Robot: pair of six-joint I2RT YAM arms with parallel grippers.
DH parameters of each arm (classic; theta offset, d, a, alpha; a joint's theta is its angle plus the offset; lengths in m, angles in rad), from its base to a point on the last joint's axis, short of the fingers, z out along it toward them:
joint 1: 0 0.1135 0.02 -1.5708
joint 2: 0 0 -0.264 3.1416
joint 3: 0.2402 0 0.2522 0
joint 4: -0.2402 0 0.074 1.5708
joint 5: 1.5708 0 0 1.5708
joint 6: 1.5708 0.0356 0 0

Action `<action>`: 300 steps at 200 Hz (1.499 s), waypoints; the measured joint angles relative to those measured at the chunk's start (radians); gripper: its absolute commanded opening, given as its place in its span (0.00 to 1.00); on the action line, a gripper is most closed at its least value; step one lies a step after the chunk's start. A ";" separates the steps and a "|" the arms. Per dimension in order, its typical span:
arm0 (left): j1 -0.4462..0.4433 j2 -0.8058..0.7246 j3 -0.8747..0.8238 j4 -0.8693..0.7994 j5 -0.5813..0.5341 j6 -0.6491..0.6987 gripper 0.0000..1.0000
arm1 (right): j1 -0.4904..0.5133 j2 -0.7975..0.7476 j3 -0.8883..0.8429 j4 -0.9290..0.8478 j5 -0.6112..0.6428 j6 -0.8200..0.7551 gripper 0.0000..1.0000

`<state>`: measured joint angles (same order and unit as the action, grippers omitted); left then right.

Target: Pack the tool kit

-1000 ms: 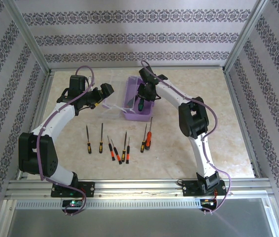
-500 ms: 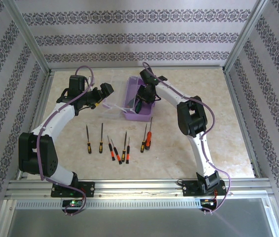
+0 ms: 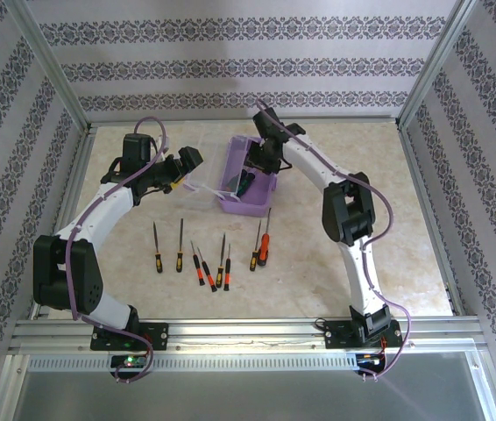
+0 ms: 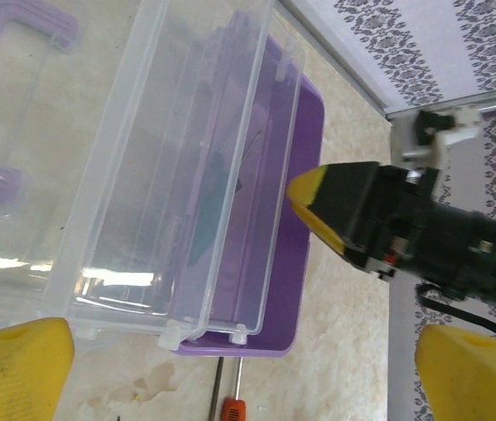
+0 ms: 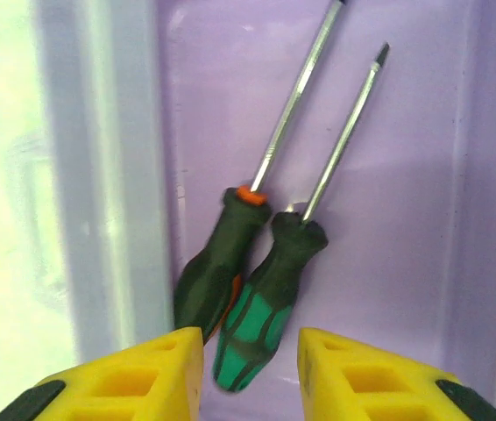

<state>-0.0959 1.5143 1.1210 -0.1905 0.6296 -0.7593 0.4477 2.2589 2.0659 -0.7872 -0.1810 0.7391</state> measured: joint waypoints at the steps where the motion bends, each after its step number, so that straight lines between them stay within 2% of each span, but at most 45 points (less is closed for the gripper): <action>1: 0.000 0.000 0.000 0.002 0.001 -0.002 1.00 | 0.000 -0.004 0.000 -0.002 0.000 -0.003 0.35; 33: 0.000 0.000 -0.013 0.020 0.016 -0.014 1.00 | 0.025 -0.157 -0.040 -0.021 0.060 -0.115 0.39; 62: -0.001 0.000 -0.016 0.029 0.027 -0.029 1.00 | 0.090 -0.388 -0.275 0.019 0.172 -0.202 0.49; 75: -0.003 0.000 -0.018 0.043 0.032 -0.035 1.00 | 0.109 -0.475 -0.394 0.042 0.197 -0.224 0.50; 107: -0.030 0.000 -0.018 0.049 0.032 -0.033 1.00 | 0.070 -0.620 -0.654 0.119 0.201 -0.242 0.50; 137: -0.100 0.000 -0.018 0.043 0.015 -0.005 1.00 | 0.025 -0.719 -0.817 0.176 0.190 -0.240 0.38; 196: -0.294 0.007 -0.017 0.017 -0.006 0.051 1.00 | 0.091 -0.757 -0.914 0.214 0.169 -0.260 0.41; 219: -0.352 0.011 -0.005 -0.011 -0.018 0.081 1.00 | 0.112 -0.761 -0.969 0.225 0.165 -0.226 0.38; 236: -0.362 0.011 0.005 -0.024 -0.029 0.097 1.00 | 0.117 -0.760 -1.001 0.228 0.167 -0.182 0.35; 300: -0.361 0.011 0.015 -0.057 -0.073 0.121 1.00 | 0.214 -0.721 -1.062 0.247 0.211 -0.007 0.35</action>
<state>-0.4572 1.5257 1.1358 -0.2474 0.5564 -0.6384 0.6613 1.5379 1.0035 -0.5404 0.0296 0.7319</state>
